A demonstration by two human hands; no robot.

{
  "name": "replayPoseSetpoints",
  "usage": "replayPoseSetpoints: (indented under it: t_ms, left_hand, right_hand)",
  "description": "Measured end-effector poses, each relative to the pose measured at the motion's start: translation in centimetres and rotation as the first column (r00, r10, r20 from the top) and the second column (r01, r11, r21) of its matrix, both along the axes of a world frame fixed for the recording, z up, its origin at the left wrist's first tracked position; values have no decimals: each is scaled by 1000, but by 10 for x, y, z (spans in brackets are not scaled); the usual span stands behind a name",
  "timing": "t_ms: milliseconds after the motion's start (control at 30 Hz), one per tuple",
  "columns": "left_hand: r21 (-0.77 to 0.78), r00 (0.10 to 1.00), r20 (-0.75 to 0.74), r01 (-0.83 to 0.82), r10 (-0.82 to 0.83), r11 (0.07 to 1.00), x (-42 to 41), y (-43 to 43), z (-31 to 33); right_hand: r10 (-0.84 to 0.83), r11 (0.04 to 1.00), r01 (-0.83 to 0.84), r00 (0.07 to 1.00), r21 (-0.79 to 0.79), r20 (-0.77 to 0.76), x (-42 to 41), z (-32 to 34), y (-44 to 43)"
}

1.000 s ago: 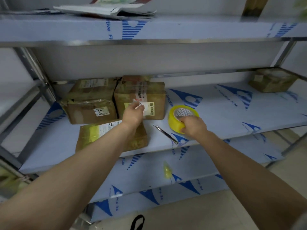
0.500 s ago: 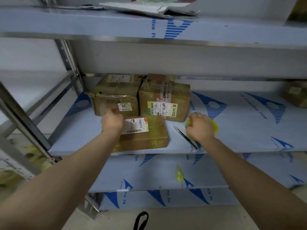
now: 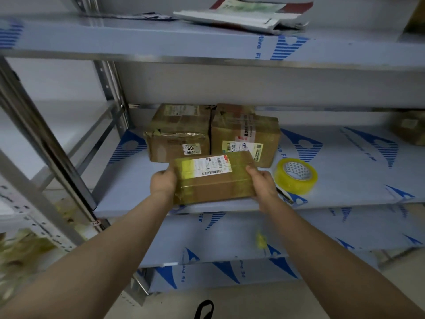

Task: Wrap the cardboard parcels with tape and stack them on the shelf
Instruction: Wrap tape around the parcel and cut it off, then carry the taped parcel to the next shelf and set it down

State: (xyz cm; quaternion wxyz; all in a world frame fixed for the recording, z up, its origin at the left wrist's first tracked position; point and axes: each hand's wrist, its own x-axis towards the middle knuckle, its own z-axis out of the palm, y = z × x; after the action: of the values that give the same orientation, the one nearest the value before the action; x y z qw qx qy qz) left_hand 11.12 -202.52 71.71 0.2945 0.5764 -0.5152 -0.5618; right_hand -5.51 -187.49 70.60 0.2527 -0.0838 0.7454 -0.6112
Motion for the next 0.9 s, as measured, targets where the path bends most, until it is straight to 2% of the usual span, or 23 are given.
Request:
replayPoseSetpoints:
  t_ms: [100,200,300,400,500,633,767,900]
  left_hand:
    - [-45,993,-113,32,-37,998,-4,0,12]
    - [-194,976,-138,141,-169,971,-12,8,16]
    - [-372,928,-97,301,-359,878,-20,27,20]
    - [-466,837,-19,476,-547,746,-36,47,24]
    - [-542,783,107,562,-613,624,-57,72,29]
    - [-579,725,91,597,-683,556,-88,122,40]
    - [-525,693,-58,591,-719,612,-127,184,51]
    - [-462,711,-59,603,-701,651,-176,250,57]
  right_hand:
    - [-92,989,99,994,-108,62,6,8,4]
    - [-216,969,220,975,-113,46,9,15,16]
    - [-340,933,346,937,-95,75,9,22,37]
    - [-456,880,468,881,-84,130,4,31,70]
    - [-520,835,542,833,-90,187,-1,36,112]
    - [-561,785,597,799,-168,219,-10,38,171]
    - [-636,705,673,740,-226,220,-33,41,236]
    - [-656,686,684,729,-250,195,-64,47,303]
